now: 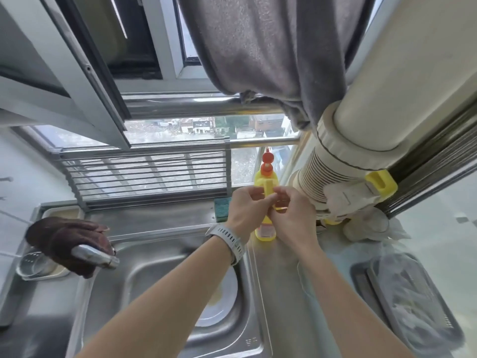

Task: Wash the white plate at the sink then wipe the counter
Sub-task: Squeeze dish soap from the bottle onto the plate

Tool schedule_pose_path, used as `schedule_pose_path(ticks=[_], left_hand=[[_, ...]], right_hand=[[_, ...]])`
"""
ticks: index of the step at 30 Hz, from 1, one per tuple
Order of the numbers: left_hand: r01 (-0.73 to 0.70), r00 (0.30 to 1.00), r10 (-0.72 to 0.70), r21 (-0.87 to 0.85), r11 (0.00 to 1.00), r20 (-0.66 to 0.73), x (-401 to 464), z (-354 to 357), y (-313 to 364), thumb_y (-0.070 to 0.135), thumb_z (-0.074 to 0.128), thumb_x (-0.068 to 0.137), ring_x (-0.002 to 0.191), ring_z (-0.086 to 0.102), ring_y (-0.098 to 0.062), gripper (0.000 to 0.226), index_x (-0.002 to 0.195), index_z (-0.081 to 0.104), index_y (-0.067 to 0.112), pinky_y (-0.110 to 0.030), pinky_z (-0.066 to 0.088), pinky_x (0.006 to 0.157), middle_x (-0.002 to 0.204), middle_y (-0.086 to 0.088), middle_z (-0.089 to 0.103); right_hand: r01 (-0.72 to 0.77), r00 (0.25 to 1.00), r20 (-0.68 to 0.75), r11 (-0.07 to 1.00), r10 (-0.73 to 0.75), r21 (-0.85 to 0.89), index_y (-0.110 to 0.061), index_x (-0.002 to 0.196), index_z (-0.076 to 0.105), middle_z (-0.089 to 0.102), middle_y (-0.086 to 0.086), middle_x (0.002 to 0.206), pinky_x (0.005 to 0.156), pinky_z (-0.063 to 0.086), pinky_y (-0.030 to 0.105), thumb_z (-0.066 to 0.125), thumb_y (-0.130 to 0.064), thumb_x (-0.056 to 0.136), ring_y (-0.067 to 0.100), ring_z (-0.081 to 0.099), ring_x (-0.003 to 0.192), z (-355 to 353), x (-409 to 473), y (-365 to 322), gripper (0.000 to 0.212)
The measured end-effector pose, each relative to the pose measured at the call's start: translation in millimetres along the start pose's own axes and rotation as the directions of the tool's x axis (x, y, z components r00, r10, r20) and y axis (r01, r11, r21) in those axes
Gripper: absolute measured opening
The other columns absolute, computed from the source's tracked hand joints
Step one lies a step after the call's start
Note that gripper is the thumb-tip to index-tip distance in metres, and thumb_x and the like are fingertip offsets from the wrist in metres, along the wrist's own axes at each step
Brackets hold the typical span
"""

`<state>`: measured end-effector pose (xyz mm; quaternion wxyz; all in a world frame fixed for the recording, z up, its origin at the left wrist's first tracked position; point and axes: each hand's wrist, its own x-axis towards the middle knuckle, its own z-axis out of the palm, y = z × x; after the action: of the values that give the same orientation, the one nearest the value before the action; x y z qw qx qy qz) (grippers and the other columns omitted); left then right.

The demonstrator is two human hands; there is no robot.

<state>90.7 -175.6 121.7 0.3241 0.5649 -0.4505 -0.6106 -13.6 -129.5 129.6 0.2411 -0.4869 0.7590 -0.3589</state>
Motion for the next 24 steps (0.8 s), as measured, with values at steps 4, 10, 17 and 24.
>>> schedule_pose_path(ticks=[4,10,17,24], left_hand=[[-0.017,0.998,0.015,0.024,1.000,0.054,-31,-48,6,0.036,0.085,0.079,0.089,0.078,-0.020,0.032,0.105,0.077,0.018,-0.045,0.063,0.084,0.093,0.001,0.081],[-0.024,0.978,-0.015,0.186,0.982,0.209,-87,-140,-24,0.015,0.078,0.089,0.097,0.074,-0.024,0.020,0.109,0.074,0.014,-0.036,0.059,0.088,0.102,-0.008,0.078],[0.053,0.938,-0.181,0.393,0.918,0.297,-130,-245,-92,-0.002,0.073,0.088,0.086,0.062,-0.020,0.024,0.110,0.064,0.000,-0.037,0.051,0.082,0.094,-0.011,0.066],[0.060,0.903,-0.330,0.681,0.729,0.273,-140,-309,-151,0.017,0.069,0.082,0.077,0.060,-0.007,0.022,0.102,0.062,0.025,-0.037,0.055,0.081,0.087,0.010,0.065]], right_hand=[[0.012,0.981,0.183,0.968,-0.060,0.252,-0.029,0.110,0.071,0.075,-0.017,0.094,0.074,0.057,0.016,0.078,-0.016,0.082,-0.002,0.072,0.086,-3,-27,-14,0.032],[-0.176,0.978,0.184,0.860,0.098,0.478,-0.023,0.105,0.070,0.077,-0.002,0.090,0.073,0.062,0.035,0.077,-0.023,0.087,0.016,0.075,0.080,23,-73,-34,0.019],[-0.453,0.887,0.347,0.725,0.306,0.518,-0.016,0.109,0.065,0.076,0.011,0.090,0.069,0.063,0.034,0.076,-0.022,0.088,0.025,0.076,0.080,114,-142,-43,0.024],[-0.652,0.757,0.418,0.537,0.503,0.535,0.004,0.107,0.067,0.071,0.019,0.097,0.082,0.061,0.035,0.075,-0.003,0.087,0.029,0.073,0.089,202,-207,-29,0.023]])
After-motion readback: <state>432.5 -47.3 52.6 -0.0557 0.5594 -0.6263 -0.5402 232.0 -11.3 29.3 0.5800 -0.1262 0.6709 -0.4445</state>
